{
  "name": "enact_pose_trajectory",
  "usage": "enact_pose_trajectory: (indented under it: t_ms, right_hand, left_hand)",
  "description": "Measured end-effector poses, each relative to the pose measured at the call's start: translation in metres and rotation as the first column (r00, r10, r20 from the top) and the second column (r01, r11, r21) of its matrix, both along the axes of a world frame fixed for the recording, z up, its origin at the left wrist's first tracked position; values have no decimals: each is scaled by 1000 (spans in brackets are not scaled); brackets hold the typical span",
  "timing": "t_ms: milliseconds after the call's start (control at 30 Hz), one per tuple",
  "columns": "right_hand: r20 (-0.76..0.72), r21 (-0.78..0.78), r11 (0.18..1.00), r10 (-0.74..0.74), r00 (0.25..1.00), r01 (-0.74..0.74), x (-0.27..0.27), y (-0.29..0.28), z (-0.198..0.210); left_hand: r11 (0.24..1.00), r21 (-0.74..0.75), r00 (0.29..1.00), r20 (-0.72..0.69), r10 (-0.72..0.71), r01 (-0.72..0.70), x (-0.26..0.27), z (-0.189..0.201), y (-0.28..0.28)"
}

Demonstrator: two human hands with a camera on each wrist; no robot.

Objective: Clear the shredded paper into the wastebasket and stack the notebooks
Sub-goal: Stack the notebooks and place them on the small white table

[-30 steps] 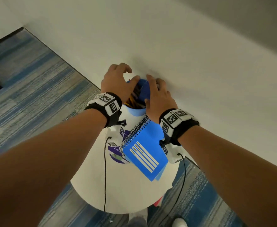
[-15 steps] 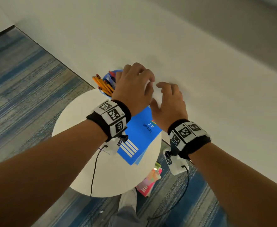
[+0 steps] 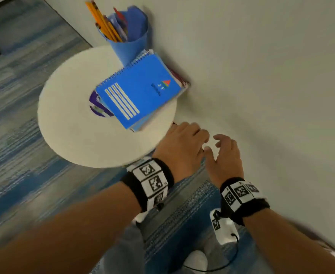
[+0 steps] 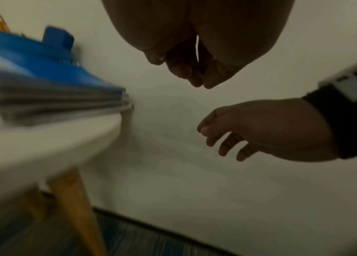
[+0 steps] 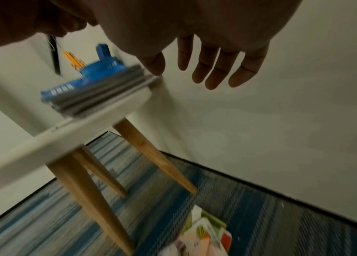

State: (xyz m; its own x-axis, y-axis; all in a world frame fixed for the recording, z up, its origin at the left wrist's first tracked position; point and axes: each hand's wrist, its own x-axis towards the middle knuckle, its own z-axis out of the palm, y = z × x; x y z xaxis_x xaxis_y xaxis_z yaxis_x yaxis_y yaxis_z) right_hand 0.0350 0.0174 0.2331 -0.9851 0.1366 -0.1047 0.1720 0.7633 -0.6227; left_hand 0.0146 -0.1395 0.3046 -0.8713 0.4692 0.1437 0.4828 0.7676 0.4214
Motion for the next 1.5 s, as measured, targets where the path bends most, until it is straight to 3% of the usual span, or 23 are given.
enact_pose_trajectory:
  t_ms: [167, 267, 367, 433, 533, 633, 767, 900, 933, 1000, 1067, 1100, 1167, 1233, 1300, 1400, 1500]
  right_hand:
    - [213, 16, 998, 57, 975, -62, 40, -6, -101]
    - [314, 61, 974, 187, 931, -216, 49, -12, -169]
    - [384, 51, 933, 311, 869, -356, 45, -17, -228]
    - [455, 56, 895, 371, 809, -442, 39, -20, -264]
    - [534, 34, 859, 417, 736, -512, 25, -22, -314]
    - [555, 1, 869, 411, 723, -495, 7, -24, -356]
    - [530, -85, 915, 377, 759, -395, -8, -32, -394]
    - [515, -150, 935, 351, 782, -320, -21, -37, -416]
    - [503, -184, 941, 338, 796, -284, -30, -33, -418]
    - [513, -207, 951, 305, 803, -229, -48, -16, -418]
    - [557, -163, 968, 251, 792, -192, -60, 13, -412]
    - [579, -147, 974, 224, 784, -170, -61, 29, -406]
    - [613, -125, 981, 193, 766, -148, -53, 64, -399]
    - [645, -103, 983, 183, 742, -153, -36, 94, -393]
    - [660, -111, 985, 172, 732, -131, -25, 112, -398]
    - [658, -212, 975, 194, 728, -69, -17, 124, -407]
    - [642, -370, 913, 117, 758, 173, -7, 126, -407]
  left_hand:
    - [989, -136, 963, 269, -19, 58, 54, -123, 2]
    - [933, -346, 890, 449, 75, 96, 62, -210, -12]
    - [906, -413, 787, 586, 192, 86, 59, -294, -38]
    - [873, -476, 742, 622, 251, 104, 50, -345, -56]
    - [808, -581, 735, 589, 335, 97, 26, -399, -75]
    - [767, -635, 717, 577, 391, 92, 11, -440, -90]
    - [783, -599, 702, 630, 331, 168, -6, -465, -95]
    - [697, -663, 792, 566, 227, 275, -39, -461, -89]
    - [722, -647, 810, 545, 214, 245, -48, -460, -86]
    - [842, -517, 815, 547, 188, 152, -62, -459, -77]
    - [951, -310, 778, 601, 180, 19, -72, -459, -70]
    - [965, -259, 751, 630, 197, -36, -74, -458, -66]
    - [943, -330, 728, 640, 248, -31, -76, -458, -60]
    - [861, -498, 739, 619, 267, 106, -74, -461, -52]
    - [790, -594, 776, 567, 276, 153, -68, -464, -46]
    - [855, -519, 758, 556, 340, -3, -54, -473, -31]
    - [907, -421, 758, 581, 295, -30, -37, -483, -5]
